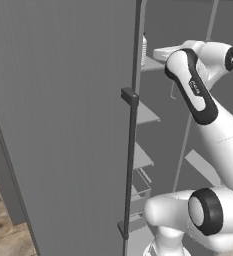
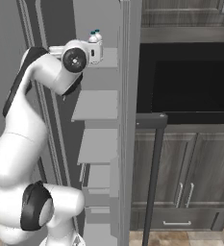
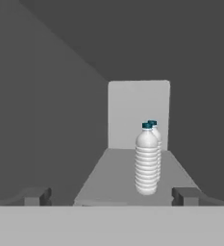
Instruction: Take the bottled waters from the counter and place them in the freezer to freeze. Close the freezer door after placing the bottles.
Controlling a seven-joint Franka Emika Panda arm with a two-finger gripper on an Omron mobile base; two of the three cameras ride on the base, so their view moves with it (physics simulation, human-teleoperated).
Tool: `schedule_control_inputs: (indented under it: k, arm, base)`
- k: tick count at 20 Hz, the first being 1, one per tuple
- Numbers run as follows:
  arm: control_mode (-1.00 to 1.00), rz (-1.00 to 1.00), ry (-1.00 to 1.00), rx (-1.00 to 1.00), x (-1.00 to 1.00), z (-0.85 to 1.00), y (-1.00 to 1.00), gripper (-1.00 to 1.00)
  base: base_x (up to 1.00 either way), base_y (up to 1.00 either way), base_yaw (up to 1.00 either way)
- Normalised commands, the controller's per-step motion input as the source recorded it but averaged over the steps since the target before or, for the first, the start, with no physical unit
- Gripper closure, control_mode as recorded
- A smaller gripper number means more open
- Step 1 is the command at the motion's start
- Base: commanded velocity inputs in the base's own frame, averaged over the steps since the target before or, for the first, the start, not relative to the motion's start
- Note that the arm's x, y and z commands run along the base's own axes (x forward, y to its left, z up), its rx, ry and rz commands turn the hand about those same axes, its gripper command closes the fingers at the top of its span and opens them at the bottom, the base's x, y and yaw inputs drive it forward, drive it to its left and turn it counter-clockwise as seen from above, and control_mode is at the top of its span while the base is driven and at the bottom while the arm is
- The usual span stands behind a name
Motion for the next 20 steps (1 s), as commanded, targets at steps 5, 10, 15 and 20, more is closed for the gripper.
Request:
schedule_control_inputs:
  k: [5,10,15,20]
  arm:
    - [-1.00,-0.08,0.00,0.00,-0.87,0.02,0.00,-1.00]
    - [-1.00,-0.11,0.06,0.00,-0.84,0.02,0.00,-1.00]
    - [-1.00,-0.18,0.17,0.00,-0.73,0.00,0.00,-1.00]
    - [-1.00,-0.21,0.29,-0.01,-0.56,0.05,0.02,-1.00]
  base:
    - [0.00,0.00,0.00]
    - [0.00,0.00,0.00]
    - [0.00,0.00,0.00]
    - [0.00,0.00,0.00]
